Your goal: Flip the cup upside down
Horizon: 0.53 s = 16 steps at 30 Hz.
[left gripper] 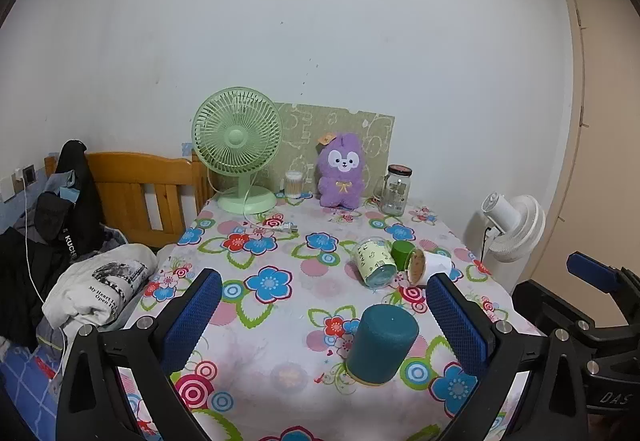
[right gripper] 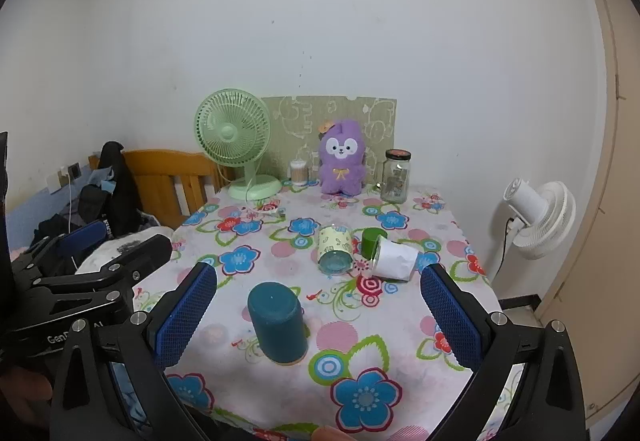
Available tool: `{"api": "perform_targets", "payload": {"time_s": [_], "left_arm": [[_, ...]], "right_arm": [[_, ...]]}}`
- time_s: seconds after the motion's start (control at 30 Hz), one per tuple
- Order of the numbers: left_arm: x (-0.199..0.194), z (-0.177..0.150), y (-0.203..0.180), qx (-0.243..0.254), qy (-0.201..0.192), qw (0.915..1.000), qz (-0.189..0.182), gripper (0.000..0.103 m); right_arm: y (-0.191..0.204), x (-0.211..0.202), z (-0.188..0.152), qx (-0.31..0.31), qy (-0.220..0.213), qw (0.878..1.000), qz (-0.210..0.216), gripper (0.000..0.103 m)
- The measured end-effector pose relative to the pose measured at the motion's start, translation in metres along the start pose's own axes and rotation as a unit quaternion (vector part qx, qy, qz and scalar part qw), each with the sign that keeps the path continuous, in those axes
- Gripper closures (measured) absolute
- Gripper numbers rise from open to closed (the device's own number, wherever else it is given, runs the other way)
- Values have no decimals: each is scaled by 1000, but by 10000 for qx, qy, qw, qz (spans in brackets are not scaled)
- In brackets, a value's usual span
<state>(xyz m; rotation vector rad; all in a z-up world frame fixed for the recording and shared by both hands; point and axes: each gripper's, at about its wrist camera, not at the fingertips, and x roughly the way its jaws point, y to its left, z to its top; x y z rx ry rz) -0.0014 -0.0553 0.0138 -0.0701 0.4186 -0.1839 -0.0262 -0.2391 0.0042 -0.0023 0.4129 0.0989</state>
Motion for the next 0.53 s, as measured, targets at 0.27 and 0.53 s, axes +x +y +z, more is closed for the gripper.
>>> {"api": "perform_targets", "payload": {"time_s": [0.27, 0.53], "left_arm": [[-3, 1, 4, -54, -67, 10000, 40, 0], [-5, 1, 5, -55, -126, 9999, 30, 0]], "right_arm": [[2, -2, 1, -10, -67, 10000, 9, 0], [9, 0, 1, -73, -50, 9999, 90, 0]]}}
